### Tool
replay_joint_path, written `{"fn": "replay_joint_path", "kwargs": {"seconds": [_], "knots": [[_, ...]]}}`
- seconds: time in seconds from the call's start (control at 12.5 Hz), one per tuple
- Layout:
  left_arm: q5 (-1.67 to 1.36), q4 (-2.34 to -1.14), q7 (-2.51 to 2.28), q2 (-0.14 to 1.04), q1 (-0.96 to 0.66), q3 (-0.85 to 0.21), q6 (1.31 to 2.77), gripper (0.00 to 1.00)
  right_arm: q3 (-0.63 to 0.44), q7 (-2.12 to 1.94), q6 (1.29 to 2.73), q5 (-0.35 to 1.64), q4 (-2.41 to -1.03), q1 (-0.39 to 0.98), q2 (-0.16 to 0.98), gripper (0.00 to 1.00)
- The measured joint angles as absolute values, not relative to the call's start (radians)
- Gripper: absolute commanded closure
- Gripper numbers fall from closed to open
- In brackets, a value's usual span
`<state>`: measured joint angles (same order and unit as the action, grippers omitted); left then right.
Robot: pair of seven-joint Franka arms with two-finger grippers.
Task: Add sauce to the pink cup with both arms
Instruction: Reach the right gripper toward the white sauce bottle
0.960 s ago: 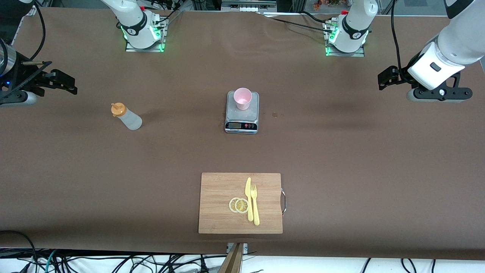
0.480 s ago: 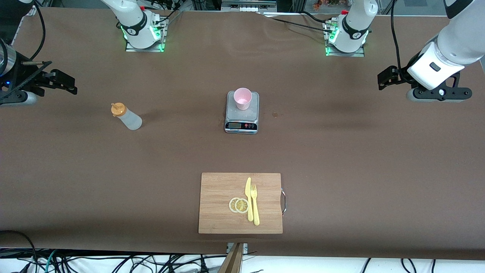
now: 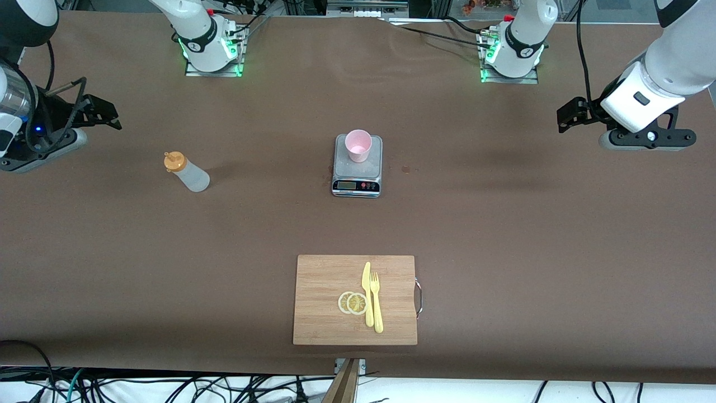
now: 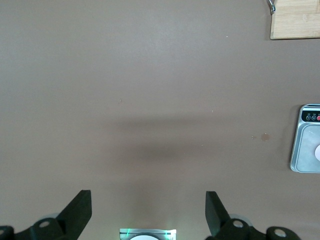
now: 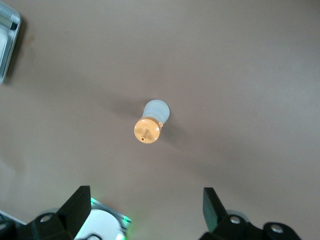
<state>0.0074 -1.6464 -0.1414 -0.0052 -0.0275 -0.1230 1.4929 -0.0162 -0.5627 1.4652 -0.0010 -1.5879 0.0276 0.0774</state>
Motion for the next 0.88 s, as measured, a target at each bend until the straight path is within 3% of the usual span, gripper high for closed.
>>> {"fn": "replay_joint_path", "kwargs": {"seconds": [0.48, 0.88], "knots": [[0.007, -1.646, -0.141, -0.005, -0.027, -0.123, 1.493, 0.00, -0.175, -1.035, 1.429, 0.166, -1.628, 0.023, 0.082, 0.01], [0.007, -1.647, -0.141, -0.005, -0.027, -0.123, 1.493, 0.00, -0.200, -1.234, 1.472, 0.270, -1.727, -0.010, 0.121, 0.01]]}}
